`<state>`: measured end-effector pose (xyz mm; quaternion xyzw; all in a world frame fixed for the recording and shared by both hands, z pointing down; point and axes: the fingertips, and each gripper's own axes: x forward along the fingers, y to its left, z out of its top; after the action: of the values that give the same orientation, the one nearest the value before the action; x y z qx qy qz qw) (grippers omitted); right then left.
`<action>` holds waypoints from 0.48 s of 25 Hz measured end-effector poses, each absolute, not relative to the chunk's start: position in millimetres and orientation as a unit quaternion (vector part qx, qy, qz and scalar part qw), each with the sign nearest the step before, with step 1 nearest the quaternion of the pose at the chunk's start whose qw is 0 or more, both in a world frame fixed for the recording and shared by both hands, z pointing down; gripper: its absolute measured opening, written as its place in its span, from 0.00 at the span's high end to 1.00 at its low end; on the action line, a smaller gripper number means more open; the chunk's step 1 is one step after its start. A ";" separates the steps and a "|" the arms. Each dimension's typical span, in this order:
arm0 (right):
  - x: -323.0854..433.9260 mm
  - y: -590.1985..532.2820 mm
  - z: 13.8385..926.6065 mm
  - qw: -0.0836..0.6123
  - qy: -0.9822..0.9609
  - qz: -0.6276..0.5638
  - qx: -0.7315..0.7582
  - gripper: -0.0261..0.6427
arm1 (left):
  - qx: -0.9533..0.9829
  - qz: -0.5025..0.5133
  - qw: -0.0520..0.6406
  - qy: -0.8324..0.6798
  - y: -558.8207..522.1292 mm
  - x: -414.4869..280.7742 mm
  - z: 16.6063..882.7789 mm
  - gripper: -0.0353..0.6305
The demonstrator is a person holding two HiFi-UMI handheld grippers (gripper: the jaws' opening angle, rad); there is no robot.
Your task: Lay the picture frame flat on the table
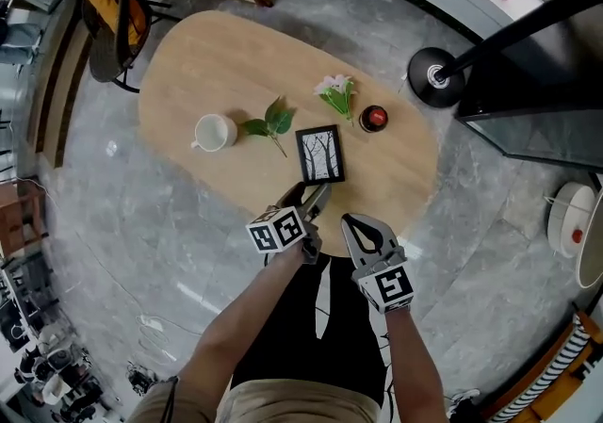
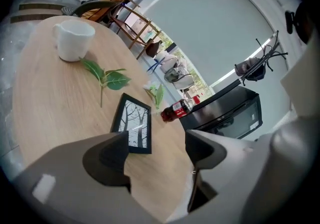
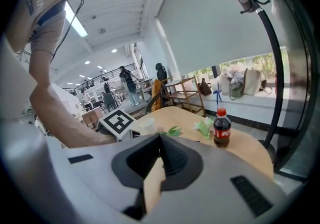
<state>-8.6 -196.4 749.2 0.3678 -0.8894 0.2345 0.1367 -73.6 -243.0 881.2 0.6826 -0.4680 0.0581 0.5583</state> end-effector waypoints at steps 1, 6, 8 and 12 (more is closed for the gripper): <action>-7.3 -195.9 742.7 0.136 -0.889 0.231 0.370 0.95 | 0.689 0.056 0.555 -0.462 -241.9 -70.3 870.9 0.41; 1.7 -186.8 697.3 0.131 -0.881 0.227 0.395 0.95 | 0.743 0.077 0.514 -0.422 -218.6 -56.3 812.3 0.43; 10.8 -200.8 676.1 0.119 -0.879 0.215 0.409 0.96 | 0.767 0.083 0.478 -0.420 -228.9 -53.2 787.7 0.61; 23.4 -208.2 622.8 0.112 -0.878 0.193 0.423 0.95 | 0.796 0.069 0.437 -0.413 -232.1 -52.4 719.0 0.94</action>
<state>23.4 -208.2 622.8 0.4226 -0.8783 0.1931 0.1124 -52.4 -232.1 719.0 0.7963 -0.4127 0.0686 0.4369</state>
